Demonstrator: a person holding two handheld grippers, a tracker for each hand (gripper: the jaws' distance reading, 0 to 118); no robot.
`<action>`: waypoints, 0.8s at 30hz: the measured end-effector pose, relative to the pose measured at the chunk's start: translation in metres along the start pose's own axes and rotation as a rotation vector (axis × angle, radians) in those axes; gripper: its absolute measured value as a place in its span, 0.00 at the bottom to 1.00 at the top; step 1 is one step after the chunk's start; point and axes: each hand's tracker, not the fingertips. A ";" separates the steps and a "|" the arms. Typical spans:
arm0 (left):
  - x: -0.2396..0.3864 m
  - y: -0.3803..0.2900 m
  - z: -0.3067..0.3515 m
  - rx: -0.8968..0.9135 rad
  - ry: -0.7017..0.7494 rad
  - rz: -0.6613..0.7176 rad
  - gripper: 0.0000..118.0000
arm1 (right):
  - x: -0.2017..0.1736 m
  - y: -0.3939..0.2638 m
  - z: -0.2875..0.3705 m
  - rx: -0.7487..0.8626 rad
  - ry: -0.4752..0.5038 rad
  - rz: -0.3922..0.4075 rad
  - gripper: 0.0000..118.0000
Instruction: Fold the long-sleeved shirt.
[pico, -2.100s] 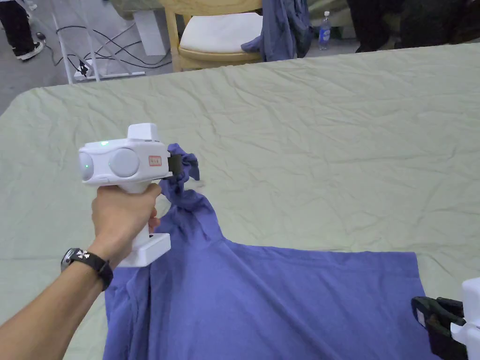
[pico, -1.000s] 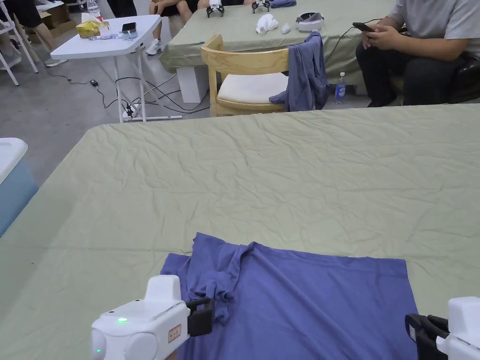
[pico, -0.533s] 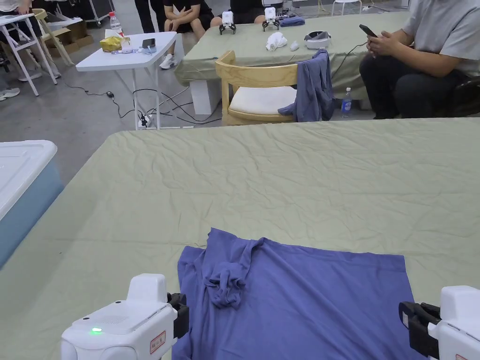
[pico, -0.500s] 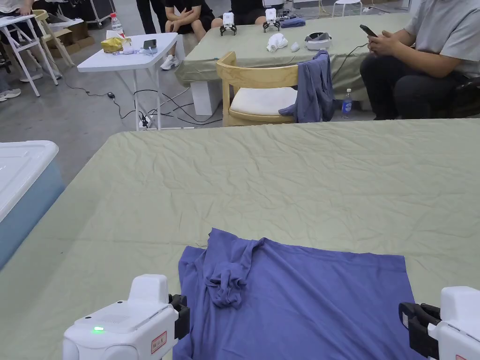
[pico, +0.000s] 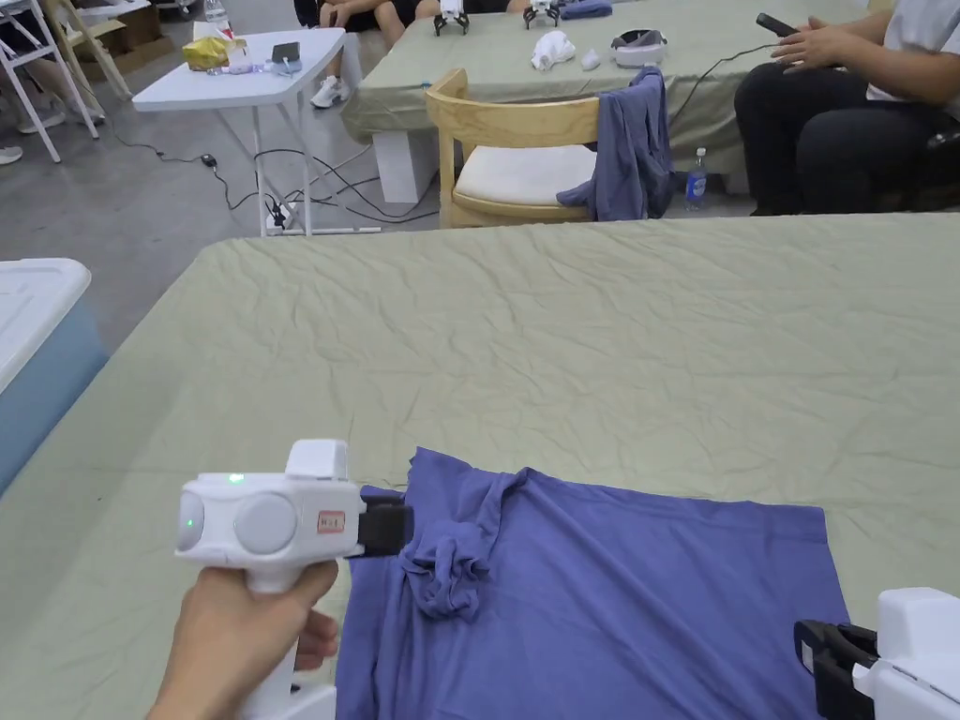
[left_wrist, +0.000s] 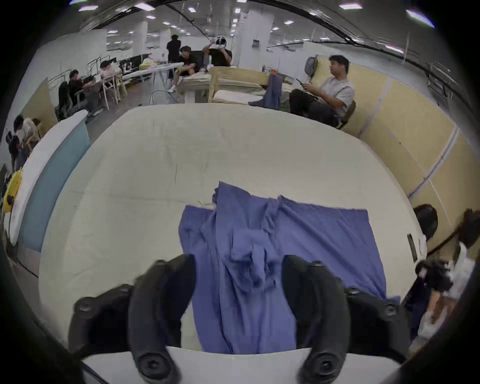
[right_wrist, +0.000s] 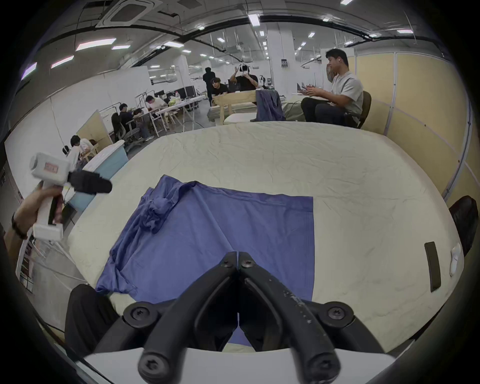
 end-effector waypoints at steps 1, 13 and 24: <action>-0.001 0.008 -0.014 0.002 0.001 -0.001 0.62 | 0.001 0.001 -0.006 -0.008 -0.003 0.003 0.01; -0.017 0.051 -0.187 -0.180 0.100 -0.006 0.62 | 0.035 0.001 -0.084 -0.140 -0.037 -0.017 0.01; -0.011 0.039 -0.213 -0.205 0.109 0.006 0.34 | 0.044 -0.006 -0.100 -0.178 -0.045 -0.025 0.01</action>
